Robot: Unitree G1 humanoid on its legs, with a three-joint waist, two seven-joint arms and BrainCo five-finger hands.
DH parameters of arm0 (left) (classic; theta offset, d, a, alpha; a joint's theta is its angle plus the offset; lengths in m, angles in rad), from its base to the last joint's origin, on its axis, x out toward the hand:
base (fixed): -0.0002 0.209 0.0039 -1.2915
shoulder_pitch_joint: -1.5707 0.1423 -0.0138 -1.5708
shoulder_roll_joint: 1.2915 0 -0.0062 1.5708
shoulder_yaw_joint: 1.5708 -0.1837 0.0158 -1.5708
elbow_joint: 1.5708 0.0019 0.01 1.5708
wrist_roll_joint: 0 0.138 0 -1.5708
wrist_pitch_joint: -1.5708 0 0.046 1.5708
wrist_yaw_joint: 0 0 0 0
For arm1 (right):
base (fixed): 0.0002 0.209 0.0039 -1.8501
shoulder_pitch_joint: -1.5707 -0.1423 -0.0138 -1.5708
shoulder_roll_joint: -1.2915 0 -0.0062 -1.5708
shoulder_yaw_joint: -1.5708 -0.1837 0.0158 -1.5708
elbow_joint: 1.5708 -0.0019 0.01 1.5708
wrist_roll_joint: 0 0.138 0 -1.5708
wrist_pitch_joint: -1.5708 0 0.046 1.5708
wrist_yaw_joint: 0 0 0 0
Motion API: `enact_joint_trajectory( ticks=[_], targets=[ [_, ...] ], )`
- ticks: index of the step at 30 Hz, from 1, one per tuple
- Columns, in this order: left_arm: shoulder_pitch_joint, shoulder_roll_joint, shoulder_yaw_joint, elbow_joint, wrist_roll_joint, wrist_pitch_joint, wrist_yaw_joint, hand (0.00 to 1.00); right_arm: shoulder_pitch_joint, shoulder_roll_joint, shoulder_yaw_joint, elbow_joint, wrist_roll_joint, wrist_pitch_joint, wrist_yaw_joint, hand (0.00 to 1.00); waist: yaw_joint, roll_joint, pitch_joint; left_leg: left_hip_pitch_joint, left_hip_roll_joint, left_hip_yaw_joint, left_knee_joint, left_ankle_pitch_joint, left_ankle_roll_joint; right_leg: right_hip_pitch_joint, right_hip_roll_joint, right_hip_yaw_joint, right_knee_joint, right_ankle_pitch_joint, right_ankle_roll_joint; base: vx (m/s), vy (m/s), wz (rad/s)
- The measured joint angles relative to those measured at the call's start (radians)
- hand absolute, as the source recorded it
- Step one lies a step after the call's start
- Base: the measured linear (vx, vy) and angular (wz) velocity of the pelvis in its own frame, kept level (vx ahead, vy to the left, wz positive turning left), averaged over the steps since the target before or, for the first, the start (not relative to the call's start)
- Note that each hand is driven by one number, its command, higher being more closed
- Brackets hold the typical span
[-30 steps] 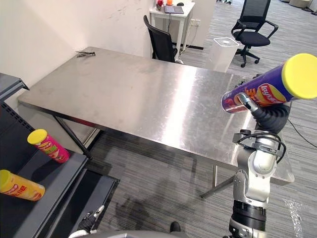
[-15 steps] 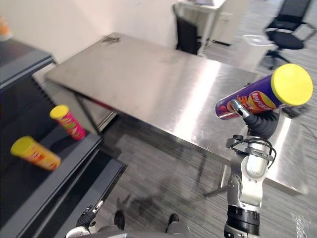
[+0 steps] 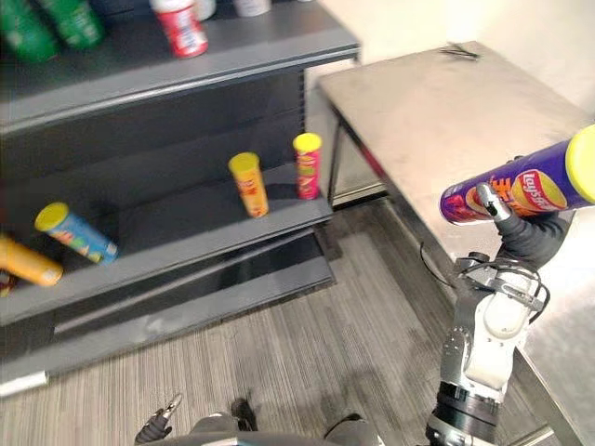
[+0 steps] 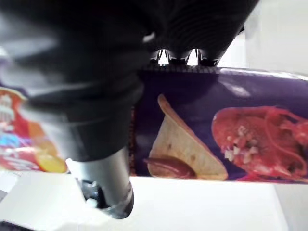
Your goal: Put the gum and the chips on the shelf.
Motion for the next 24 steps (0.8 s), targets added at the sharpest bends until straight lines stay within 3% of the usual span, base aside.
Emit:
enact_joint_trajectory(
  ticks=[5, 8, 11, 19, 24],
  targets=[
    [0.020, 0.003, 0.015, -0.004, 0.004, 0.017, 0.004, 0.00, -0.001, 0.035, 0.017, -0.001, -0.006, 0.001, -0.007, 1.00, 0.005, -0.021, 0.001, -0.010, -0.071, -0.025, -0.025, 0.017, 0.058, 0.014, -0.023, 0.003, -0.068, 0.121, -0.002, -0.01, 0.239, 0.30],
    [-0.003, 0.016, 0.015, -0.006, 0.004, 0.016, 0.009, 0.00, -0.007, 0.036, 0.052, 0.002, -0.042, 0.010, -0.024, 1.00, 0.019, -0.040, 0.018, -0.017, -0.079, -0.015, 0.006, 0.000, 0.081, 0.010, -0.033, 0.035, -0.081, 0.149, -0.002, 0.00, 0.130, -0.07],
    [-0.012, 0.022, 0.016, -0.012, 0.003, 0.012, 0.019, 0.00, -0.022, 0.036, 0.078, 0.002, -0.043, 0.014, -0.029, 1.00, 0.032, -0.056, 0.029, -0.019, -0.077, 0.004, 0.023, -0.015, 0.087, -0.004, -0.036, 0.076, -0.083, 0.150, -0.001, -0.03, 0.039, -0.21],
    [-0.020, 0.009, 0.054, -0.009, 0.000, 0.014, 0.017, 0.00, -0.032, 0.036, 0.073, 0.002, -0.044, 0.021, -0.023, 1.00, 0.032, -0.053, 0.056, -0.016, -0.052, 0.053, 0.045, -0.038, 0.069, -0.021, -0.005, 0.159, -0.125, 0.146, -0.004, -0.03, -0.029, -0.22],
    [-0.032, 0.007, 0.054, -0.027, -0.002, 0.003, -0.003, 0.00, -0.032, 0.035, 0.111, 0.005, -0.075, 0.022, -0.014, 1.00, 0.033, -0.051, 0.068, -0.059, -0.001, 0.054, 0.126, -0.068, 0.056, -0.025, 0.029, 0.165, -0.133, 0.138, -0.007, -0.01, -0.022, -0.06]
  ],
)
